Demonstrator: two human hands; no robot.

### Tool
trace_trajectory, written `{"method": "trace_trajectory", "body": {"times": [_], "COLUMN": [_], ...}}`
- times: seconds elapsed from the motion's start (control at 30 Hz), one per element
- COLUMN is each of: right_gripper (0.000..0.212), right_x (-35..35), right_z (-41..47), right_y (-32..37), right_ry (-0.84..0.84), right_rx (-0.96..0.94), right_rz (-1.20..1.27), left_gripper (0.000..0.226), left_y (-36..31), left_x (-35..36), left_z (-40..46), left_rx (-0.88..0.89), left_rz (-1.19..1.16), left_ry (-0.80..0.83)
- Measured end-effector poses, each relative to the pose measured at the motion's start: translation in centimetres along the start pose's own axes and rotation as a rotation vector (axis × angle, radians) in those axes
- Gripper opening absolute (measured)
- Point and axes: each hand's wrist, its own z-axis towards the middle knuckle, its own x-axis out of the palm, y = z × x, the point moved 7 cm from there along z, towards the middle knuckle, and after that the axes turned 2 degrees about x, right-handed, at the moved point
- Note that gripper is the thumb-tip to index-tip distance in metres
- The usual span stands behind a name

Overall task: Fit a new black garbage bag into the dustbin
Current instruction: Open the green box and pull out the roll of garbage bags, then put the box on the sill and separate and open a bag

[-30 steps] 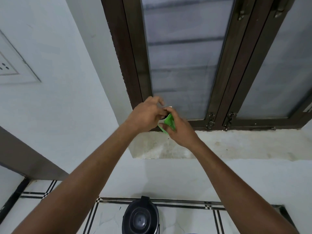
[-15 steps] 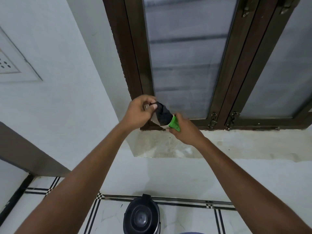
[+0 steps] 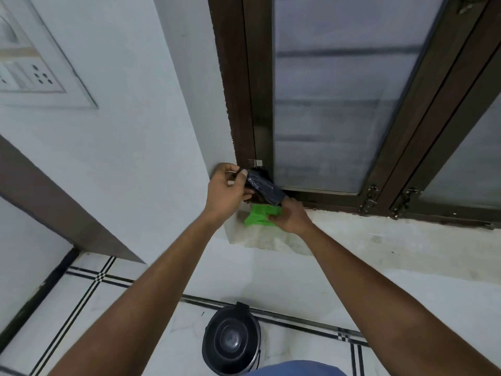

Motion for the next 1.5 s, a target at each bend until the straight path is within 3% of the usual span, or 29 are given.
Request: {"method": "trace_trajectory", "body": {"times": [0.1,0.13,0.2,0.27,0.33,0.4,0.47,0.57,0.63,0.77,0.9,0.97,1.03,1.07,1.17,1.3,1.4,1.5], "right_gripper": [0.034,0.040,0.058,0.059,0.054,0.040,0.029,0.024,0.020,0.005,0.014,0.035,0.073,0.077,0.051,0.034,0.019,0.023], "right_x": [-2.7,-3.6,-4.9,-6.0,-6.7,-7.4,-7.9,-8.6,-8.8,-9.4,-9.8,-9.9,-9.6,-9.6,-9.8,-10.4,-10.7,-11.3], "right_z": [-2.5,-3.6,-6.3,-8.5,-9.5,-9.4,-9.5,-9.9,-10.3,-10.9,-11.1,-11.3,-11.5,-11.5,-11.2,-11.3,-11.3,-11.0], "right_y": [1.1,1.4,2.9,4.6,4.3,3.0,1.5,-0.2,-1.0,-1.6,-1.6,-1.3,-0.9,-0.6,-0.8,-2.2,-2.9,-4.6], "right_ry": [-0.128,-0.141,-0.011,0.081,0.017,-0.098,-0.125,-0.055,-0.009,0.094,0.189,0.274,0.377,0.406,0.358,0.239,0.242,0.150], "right_rx": [0.072,0.120,0.132,0.005,-0.071,-0.066,-0.031,0.029,0.089,0.156,0.146,0.141,0.137,0.124,0.146,0.210,0.209,0.243], "right_rz": [0.548,0.769,1.075,1.057,0.939,0.930,1.042,1.246,1.342,1.548,1.748,1.730,1.680,1.659,1.584,1.497,1.532,1.555], "left_gripper": [0.017,0.020,0.024,0.028,0.037,0.053,0.066,0.032,0.015,0.023,0.011,0.017,0.028,0.032,0.027,0.024,0.022,0.022], "left_y": [0.3,0.4,0.3,0.3,0.4,1.2,2.0,3.0,3.2,3.0,2.3,1.9,1.5,1.3,0.9,1.9,3.7,5.1], "left_x": [0.2,0.5,1.3,2.7,4.4,5.9,7.3,9.0,9.1,9.7,9.0,8.7,8.3,8.2,7.3,5.4,4.0,3.0], "left_z": [-0.1,0.0,0.0,0.3,0.4,0.4,-0.3,-1.3,-1.1,-0.7,-0.9,-1.2,-1.6,-2.0,-2.4,-2.0,-1.5,-1.1], "left_rx": [0.038,0.045,0.060,0.076,0.054,-0.059,-0.220,-0.366,-0.370,-0.409,-0.371,-0.366,-0.374,-0.381,-0.367,-0.369,-0.433,-0.450], "left_rz": [0.078,0.110,0.172,0.193,0.176,0.131,0.187,0.029,-0.070,-0.303,-0.346,-0.388,-0.412,-0.404,-0.361,-0.318,-0.328,-0.256], "left_ry": [-0.016,-0.019,-0.009,0.014,0.043,0.112,0.282,0.519,0.488,0.415,0.409,0.432,0.495,0.522,0.478,0.305,0.187,0.137]}}
